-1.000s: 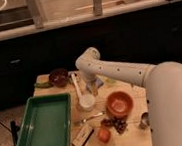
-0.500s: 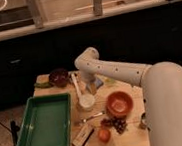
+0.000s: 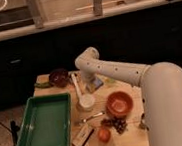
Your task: Wipe tray with sponge
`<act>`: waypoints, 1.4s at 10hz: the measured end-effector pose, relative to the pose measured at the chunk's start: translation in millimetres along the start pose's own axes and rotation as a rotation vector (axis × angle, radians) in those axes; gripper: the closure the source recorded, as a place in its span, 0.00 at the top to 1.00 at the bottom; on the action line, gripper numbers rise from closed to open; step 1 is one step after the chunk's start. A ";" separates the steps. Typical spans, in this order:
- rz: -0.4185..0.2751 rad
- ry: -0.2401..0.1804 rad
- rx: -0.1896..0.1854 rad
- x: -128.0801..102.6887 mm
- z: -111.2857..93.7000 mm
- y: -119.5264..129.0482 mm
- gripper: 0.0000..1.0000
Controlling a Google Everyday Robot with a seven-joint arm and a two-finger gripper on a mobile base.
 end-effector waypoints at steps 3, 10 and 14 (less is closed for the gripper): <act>-0.040 -0.005 -0.003 -0.2 -0.8 1.0 0.51; -0.114 -0.021 -0.007 -2.8 -0.7 0.3 0.52; -0.066 0.001 -0.014 8.1 0.8 5.3 0.80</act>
